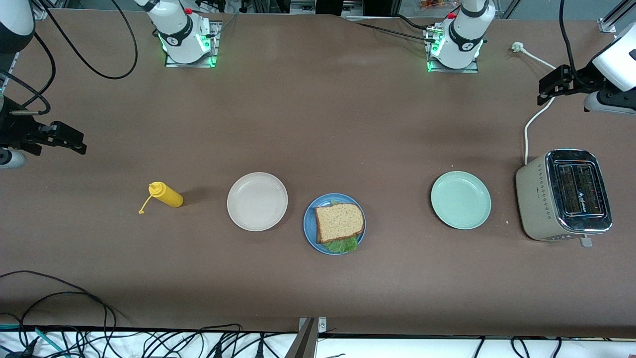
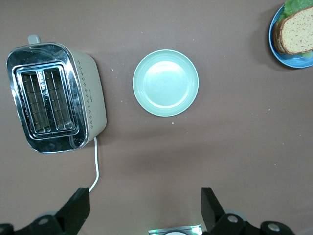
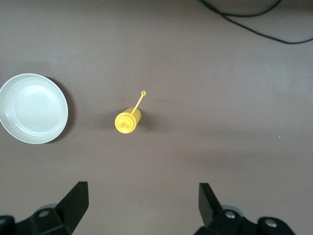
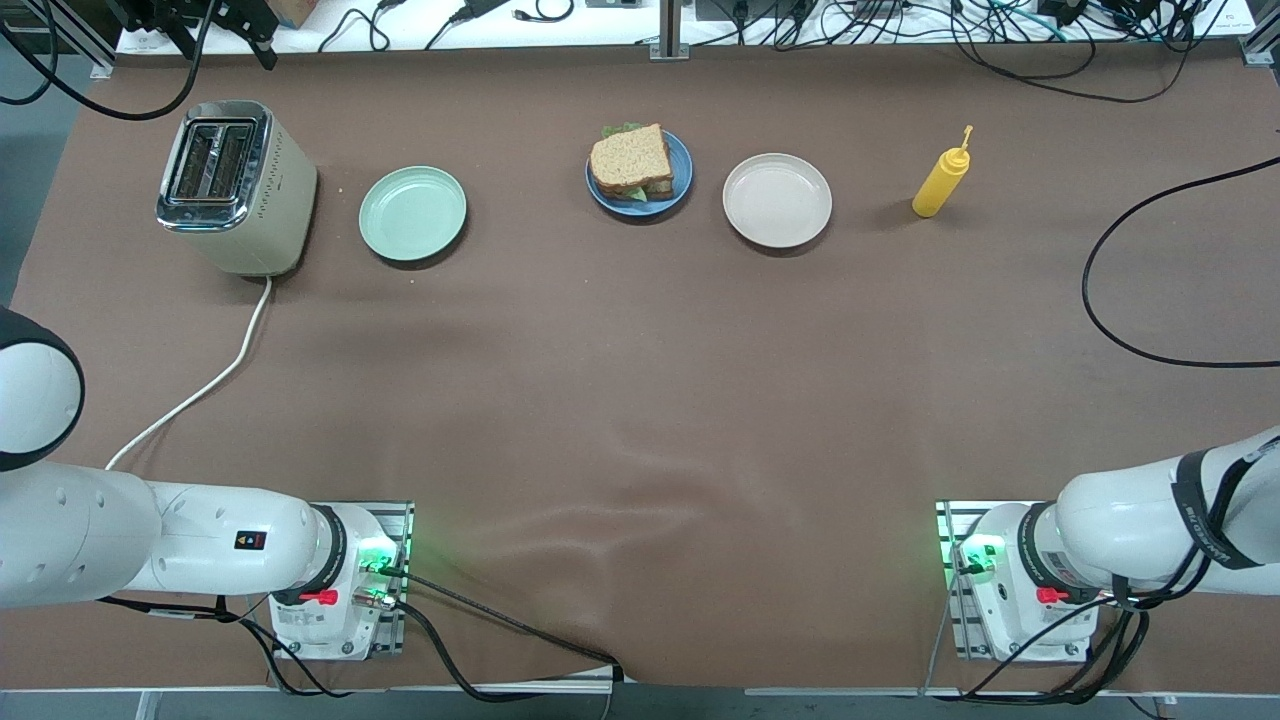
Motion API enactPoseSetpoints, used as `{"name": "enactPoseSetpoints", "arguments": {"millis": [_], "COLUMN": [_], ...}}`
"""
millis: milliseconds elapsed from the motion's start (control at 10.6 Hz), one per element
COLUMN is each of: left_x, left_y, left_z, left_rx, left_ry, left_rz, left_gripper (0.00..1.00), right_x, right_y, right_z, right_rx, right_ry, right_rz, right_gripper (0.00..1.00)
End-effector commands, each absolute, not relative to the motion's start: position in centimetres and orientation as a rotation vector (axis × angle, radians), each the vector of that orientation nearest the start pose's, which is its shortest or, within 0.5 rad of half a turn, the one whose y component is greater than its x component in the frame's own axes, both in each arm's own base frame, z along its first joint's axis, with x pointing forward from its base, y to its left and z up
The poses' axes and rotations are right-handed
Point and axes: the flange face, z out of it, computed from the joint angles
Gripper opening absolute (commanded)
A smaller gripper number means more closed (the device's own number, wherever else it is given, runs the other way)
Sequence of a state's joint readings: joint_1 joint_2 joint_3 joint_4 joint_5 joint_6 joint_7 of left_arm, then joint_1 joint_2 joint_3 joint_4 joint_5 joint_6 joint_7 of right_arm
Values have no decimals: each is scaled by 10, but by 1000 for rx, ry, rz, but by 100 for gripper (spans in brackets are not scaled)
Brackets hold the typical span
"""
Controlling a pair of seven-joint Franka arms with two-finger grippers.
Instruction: Make sandwich in blue plate with both arms
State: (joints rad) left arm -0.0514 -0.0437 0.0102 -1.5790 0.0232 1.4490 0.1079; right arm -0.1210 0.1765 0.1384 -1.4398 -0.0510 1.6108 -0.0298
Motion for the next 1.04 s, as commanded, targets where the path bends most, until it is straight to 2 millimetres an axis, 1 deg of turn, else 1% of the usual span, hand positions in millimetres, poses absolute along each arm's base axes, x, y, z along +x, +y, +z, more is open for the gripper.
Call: {"name": "enactPoseSetpoints", "arguments": {"millis": [0,188,282,376,471,565,659,941], "left_x": [530,530,530,530,530,530,530,530], "left_y": [-17,-17,-17,-17,-17,-17,-17,-17], "left_z": [640,640,640,640,640,640,640,640], "left_rx": [-3088,-3088,-3088,-3088,-3088,-3088,-3088,-3088], "left_ry": [221,221,221,221,221,221,221,221], "left_rz": [142,142,142,142,142,142,145,142], "left_gripper": [100,100,100,100,100,100,100,100], "right_x": [608,616,621,622,619,616,616,612], "right_y": [0,0,0,0,4,17,26,33], "right_z": [587,578,580,580,586,593,595,593], "right_rx": [-3173,-3163,-3157,-3153,-3153,-3150,-3150,-3180], "right_ry": [-24,-19,-19,-14,-9,59,133,108], "right_rz": [-15,-30,-92,-98,-103,-121,-127,-85], "right_gripper": [100,100,100,100,100,100,100,100]}}
